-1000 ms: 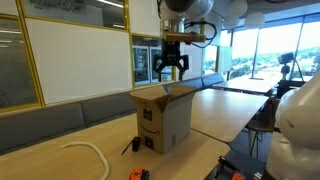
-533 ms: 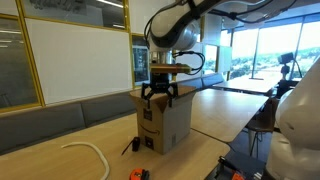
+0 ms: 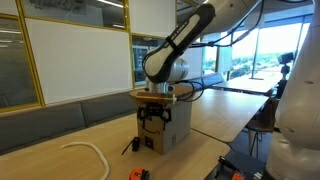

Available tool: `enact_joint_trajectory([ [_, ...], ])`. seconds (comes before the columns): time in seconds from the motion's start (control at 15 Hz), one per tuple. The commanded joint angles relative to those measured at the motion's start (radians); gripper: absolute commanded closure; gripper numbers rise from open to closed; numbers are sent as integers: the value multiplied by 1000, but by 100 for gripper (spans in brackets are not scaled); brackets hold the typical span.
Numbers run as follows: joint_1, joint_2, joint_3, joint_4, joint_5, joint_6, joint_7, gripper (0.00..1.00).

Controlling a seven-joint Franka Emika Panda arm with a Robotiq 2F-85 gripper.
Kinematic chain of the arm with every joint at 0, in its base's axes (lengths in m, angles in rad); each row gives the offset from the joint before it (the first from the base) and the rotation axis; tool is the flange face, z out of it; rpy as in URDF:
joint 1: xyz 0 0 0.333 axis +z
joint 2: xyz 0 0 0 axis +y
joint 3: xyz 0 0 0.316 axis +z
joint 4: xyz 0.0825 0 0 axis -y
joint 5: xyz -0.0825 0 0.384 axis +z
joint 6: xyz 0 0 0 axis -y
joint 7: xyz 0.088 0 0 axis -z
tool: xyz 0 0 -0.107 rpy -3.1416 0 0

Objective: Pick up the toy, measuring tapes and the white rope from the table and put them in the box.

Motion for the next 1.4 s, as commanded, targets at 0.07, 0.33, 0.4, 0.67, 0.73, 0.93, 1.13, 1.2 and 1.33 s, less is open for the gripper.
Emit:
enact_joint_trajectory([
  [0.07, 52, 132, -9, 14, 46, 126, 98, 0],
  [0.33, 106, 194, 3, 25, 88, 179, 104, 0],
  [0.4, 120, 205, 5, 29, 92, 185, 110, 0],
  [0.67, 166, 233, 23, 31, 172, 203, 72, 0],
  [0.73, 172, 245, 27, 38, 197, 206, 56, 0],
  [0.93, 183, 284, 33, 50, 238, 217, 17, 0],
  [1.13, 181, 352, 29, 77, 254, 219, -29, 0],
  [1.2, 181, 370, 26, 88, 249, 213, -38, 0],
  [1.33, 182, 405, 20, 104, 240, 209, -50, 0],
])
